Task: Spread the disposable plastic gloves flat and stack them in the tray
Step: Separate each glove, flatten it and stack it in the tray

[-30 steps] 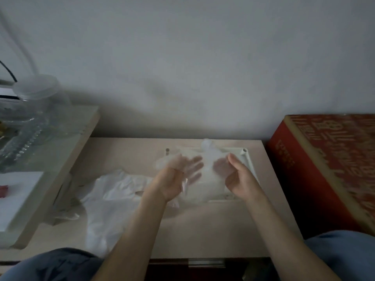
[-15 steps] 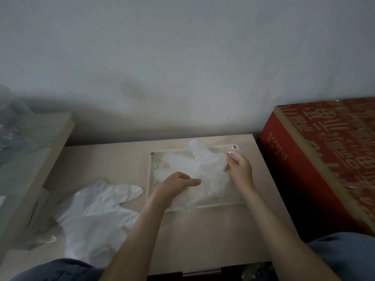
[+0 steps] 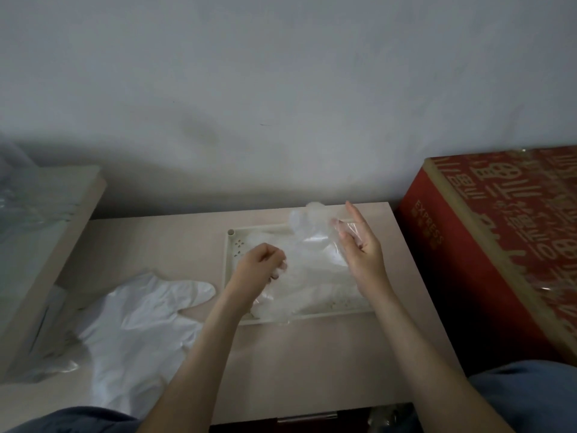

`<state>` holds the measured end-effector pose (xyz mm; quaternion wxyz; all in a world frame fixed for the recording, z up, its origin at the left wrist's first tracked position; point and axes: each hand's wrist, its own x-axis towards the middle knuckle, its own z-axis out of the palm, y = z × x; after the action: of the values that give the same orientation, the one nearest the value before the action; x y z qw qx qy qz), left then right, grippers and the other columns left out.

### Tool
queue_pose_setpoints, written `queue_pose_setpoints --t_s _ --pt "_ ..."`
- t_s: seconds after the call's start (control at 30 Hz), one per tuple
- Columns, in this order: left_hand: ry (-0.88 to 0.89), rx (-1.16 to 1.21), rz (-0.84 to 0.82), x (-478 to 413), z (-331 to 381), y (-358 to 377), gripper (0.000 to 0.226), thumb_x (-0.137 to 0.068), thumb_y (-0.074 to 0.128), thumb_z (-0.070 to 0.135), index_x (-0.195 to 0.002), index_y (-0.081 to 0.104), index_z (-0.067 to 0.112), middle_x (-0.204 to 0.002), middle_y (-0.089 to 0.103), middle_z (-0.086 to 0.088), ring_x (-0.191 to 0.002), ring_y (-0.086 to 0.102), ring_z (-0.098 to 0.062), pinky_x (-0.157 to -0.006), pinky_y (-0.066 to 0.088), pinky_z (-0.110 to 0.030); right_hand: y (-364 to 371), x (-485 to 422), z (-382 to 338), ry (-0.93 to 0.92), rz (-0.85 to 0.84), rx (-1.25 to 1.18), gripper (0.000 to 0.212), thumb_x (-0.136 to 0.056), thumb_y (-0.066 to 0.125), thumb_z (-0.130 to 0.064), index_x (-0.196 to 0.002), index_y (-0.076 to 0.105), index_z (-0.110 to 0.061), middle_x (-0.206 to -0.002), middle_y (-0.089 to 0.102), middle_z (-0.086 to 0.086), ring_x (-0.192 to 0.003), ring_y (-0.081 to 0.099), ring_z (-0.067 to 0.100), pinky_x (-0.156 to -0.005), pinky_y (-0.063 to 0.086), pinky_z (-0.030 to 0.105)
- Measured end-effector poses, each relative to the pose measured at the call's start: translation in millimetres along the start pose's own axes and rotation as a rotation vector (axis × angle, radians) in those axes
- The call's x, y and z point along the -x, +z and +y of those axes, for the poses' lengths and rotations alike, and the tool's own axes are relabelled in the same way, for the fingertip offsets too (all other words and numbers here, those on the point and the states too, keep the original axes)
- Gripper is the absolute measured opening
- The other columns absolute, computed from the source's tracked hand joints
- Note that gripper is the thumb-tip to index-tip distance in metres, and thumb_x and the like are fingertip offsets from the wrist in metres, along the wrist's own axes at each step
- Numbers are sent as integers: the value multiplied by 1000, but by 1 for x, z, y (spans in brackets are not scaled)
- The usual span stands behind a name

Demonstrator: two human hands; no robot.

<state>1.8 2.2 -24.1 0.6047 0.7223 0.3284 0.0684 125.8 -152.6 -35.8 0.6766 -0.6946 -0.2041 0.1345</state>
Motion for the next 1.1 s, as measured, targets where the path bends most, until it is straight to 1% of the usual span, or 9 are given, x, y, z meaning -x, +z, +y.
queue_pose_setpoints --t_s 0.13,0.3,0.47,0.57,0.73,0.83,0.9,1.0,1.1 --pt "-35 -81 38 -1 -11 -2 13 -93 53 16 -87 61 7 -67 62 4 -55 49 -10 -57 40 -21 0 0 15 34 63 343 43 -100 47 -18 -142 41 -25 -127 53 -7 -118 51 8 -84 35 3" --pt "-122 -83 108 -4 -20 -4 12 -93 54 16 -85 58 9 -66 62 2 -54 52 -13 -58 43 -26 0 3 22 176 -10 550 42 -99 48 -29 -138 42 -17 -117 63 12 -106 59 28 -80 41 29" --pt "-172 -53 149 -7 -22 -1 13 -92 53 14 -81 57 8 -60 62 -1 -56 61 -16 -61 49 -29 2 0 12 429 22 130 30 -93 59 -33 -96 60 -3 -79 66 10 -53 61 11 -46 47 20" --pt "-261 64 133 -4 -20 2 11 -94 49 9 -85 54 4 -66 61 -8 -42 60 -21 -47 50 -27 2 -1 12 446 -11 -2 19 -95 56 -20 -98 62 -2 -77 65 10 -51 61 15 -46 51 24" --pt "-257 -196 70 4 -8 3 13 -94 46 14 -94 55 5 -72 61 -5 -31 44 -12 -38 37 -19 -1 -1 14 261 -10 90 22 -100 46 -16 -104 66 -9 -62 63 3 -33 40 9 -34 31 18" --pt "-166 -692 67 9 3 1 31 -97 43 24 -122 47 6 -109 63 -14 -80 64 -27 -68 48 -32 -3 -3 18 96 -51 192 23 -100 46 -15 -110 66 -22 -83 71 1 -59 58 10 -57 44 16" --pt "-63 -847 215 12 4 3 58 -95 45 22 -144 19 6 -141 39 -18 -119 50 -35 -90 44 -40 -1 -1 15 -6 -158 184 30 -101 42 -7 -112 65 -25 -103 70 -6 -91 66 3 -87 45 12" --pt "301 -867 447 13 6 8 67 -87 56 15 -144 24 5 -152 22 -22 -130 37 -40 -101 39 -47 6 3 9 -81 -313 227 33 -100 41 -3 -116 65 -19 -116 67 -7 -111 61 3 -101 42 17" --pt "581 -810 362 8 0 18 49 -90 57 18 -135 42 3 -149 33 -20 -131 40 -36 -106 34 -46 9 3 11 -111 -349 270 34 -100 42 -6 -118 63 -25 -119 66 -9 -117 57 3 -104 41 21"
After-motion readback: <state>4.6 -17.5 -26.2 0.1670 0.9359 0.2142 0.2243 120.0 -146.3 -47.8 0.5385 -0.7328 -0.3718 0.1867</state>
